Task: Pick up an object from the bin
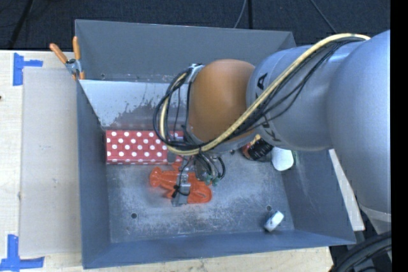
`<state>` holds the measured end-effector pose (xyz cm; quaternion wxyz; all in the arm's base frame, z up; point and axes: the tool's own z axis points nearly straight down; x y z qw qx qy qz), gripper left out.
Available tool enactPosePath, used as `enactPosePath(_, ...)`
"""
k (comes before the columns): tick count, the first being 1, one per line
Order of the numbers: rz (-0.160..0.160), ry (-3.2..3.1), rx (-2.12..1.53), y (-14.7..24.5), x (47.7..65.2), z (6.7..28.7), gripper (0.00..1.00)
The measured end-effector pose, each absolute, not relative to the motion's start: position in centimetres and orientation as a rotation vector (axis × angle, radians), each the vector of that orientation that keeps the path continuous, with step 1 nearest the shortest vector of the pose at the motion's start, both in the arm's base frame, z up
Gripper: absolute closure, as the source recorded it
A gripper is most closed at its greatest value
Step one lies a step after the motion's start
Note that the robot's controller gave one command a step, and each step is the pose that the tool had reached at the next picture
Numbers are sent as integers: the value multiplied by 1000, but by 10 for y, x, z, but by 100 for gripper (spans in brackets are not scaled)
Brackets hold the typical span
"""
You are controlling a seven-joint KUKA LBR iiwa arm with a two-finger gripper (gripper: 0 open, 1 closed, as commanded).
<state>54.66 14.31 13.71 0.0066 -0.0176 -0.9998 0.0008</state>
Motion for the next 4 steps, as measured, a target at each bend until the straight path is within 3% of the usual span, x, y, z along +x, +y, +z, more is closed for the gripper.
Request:
enactPosePath(1,-1,-3142,63,159,586,141,0)
enactPosePath(2,2,-3128,-182,127,555,92,0)
enactPosePath(3,-6,-3136,113,194,622,72,100)
enactPosePath(4,-6,-3136,112,194,622,72,100)
